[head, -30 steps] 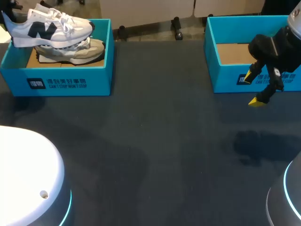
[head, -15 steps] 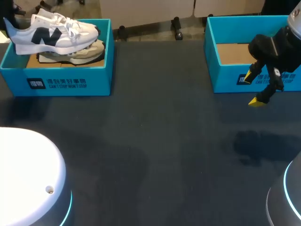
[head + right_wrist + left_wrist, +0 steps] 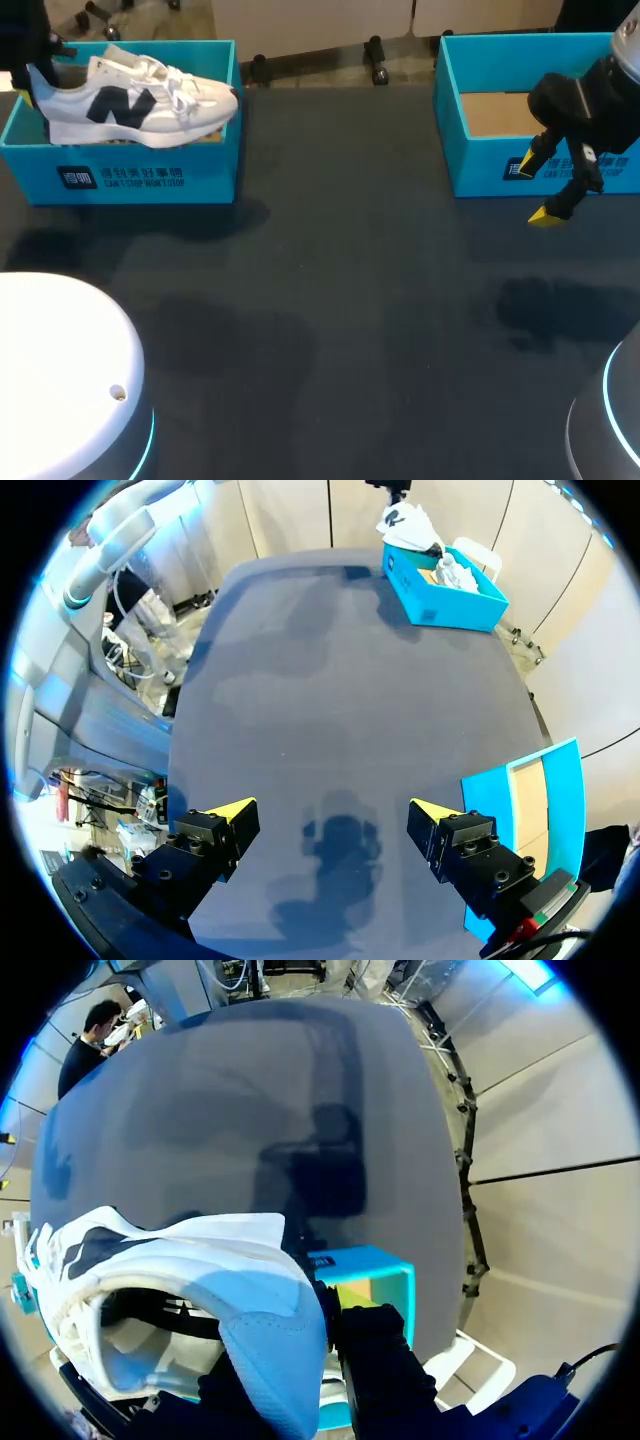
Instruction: Take the shoe out of the shoebox, open the shoe tongue, remove and reinsert the insole, then place the shoe into the shoebox
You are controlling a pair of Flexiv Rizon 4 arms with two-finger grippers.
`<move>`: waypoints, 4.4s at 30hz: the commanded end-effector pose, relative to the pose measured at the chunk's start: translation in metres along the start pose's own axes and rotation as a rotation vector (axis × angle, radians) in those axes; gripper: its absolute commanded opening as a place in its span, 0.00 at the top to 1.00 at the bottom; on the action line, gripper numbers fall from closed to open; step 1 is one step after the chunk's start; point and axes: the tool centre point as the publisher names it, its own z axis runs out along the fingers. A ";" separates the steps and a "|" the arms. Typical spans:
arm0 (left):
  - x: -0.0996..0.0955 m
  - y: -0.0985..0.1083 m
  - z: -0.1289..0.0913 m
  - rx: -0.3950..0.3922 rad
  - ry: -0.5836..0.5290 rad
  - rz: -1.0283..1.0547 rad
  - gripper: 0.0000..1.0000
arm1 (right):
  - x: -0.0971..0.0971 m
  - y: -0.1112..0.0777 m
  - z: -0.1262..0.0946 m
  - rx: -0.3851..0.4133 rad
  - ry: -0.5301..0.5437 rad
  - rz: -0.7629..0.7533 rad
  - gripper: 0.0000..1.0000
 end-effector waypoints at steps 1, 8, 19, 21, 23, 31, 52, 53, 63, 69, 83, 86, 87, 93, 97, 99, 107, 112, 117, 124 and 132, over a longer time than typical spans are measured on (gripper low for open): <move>-0.016 -0.033 -0.005 -0.075 0.015 0.004 1.00 | -0.001 0.001 0.001 0.003 0.002 0.001 0.00; -0.049 -0.068 -0.005 -0.078 0.016 0.034 1.00 | -0.001 0.001 0.001 0.003 0.002 0.001 0.00; -0.086 -0.122 0.000 -0.090 -0.010 0.030 1.00 | -0.001 0.001 0.001 0.003 0.002 0.001 0.00; -0.091 -0.131 0.002 -0.087 -0.010 0.032 1.00 | -0.001 0.001 0.001 0.003 0.002 0.001 0.00; -0.097 -0.139 0.006 -0.087 -0.010 0.031 1.00 | -0.001 0.001 0.001 0.003 0.002 0.001 0.00; -0.126 -0.169 0.019 -0.078 -0.024 0.032 1.00 | -0.001 0.001 0.001 0.003 0.002 0.001 0.00; -0.212 -0.206 0.027 -0.100 -0.032 0.042 1.00 | -0.001 0.001 0.001 0.003 0.002 0.001 0.00; -0.216 -0.205 0.027 -0.097 -0.030 0.044 1.00 | -0.001 0.001 0.001 0.003 0.002 0.001 0.00; -0.234 -0.192 0.050 -0.076 -0.014 0.041 1.00 | -0.001 0.001 0.001 0.003 0.002 0.001 0.00; -0.238 -0.182 0.074 -0.074 -0.033 0.013 1.00 | -0.001 0.001 0.001 0.003 0.002 0.001 0.00; -0.248 -0.169 0.131 -0.070 0.015 -0.005 1.00 | -0.001 0.001 0.001 0.003 0.002 0.001 0.00; -0.250 -0.170 0.141 -0.077 0.025 -0.006 1.00 | -0.001 0.001 0.001 0.003 0.002 0.001 0.00; -0.251 -0.170 0.144 -0.077 0.027 -0.006 1.00 | -0.001 0.001 0.001 0.003 0.002 0.001 0.00; -0.255 -0.171 0.159 -0.078 0.036 -0.015 1.00 | -0.001 0.001 0.001 0.003 0.002 0.001 0.00; -0.257 -0.175 0.167 -0.096 0.047 -0.021 1.00 | -0.001 0.001 0.001 0.003 0.002 0.001 0.00; -0.257 -0.175 0.171 -0.090 0.051 -0.028 1.00 | -0.001 0.001 0.001 0.003 0.002 0.001 0.00; -0.253 -0.178 0.168 -0.078 0.042 -0.042 0.43 | -0.001 0.001 0.001 0.003 0.002 0.001 0.00; -0.248 -0.179 0.153 -0.073 0.013 -0.048 0.00 | -0.001 0.001 0.001 0.003 0.002 0.001 0.00; -0.242 -0.180 0.136 -0.066 -0.028 -0.062 0.00 | -0.001 0.001 0.001 0.003 0.002 0.001 0.00; -0.237 -0.176 0.118 -0.012 -0.106 -0.127 0.00 | -0.001 0.001 0.001 0.003 0.002 0.001 0.00; -0.234 -0.179 0.092 0.109 -0.225 -0.195 0.00 | -0.001 0.001 0.001 0.003 0.002 0.001 0.00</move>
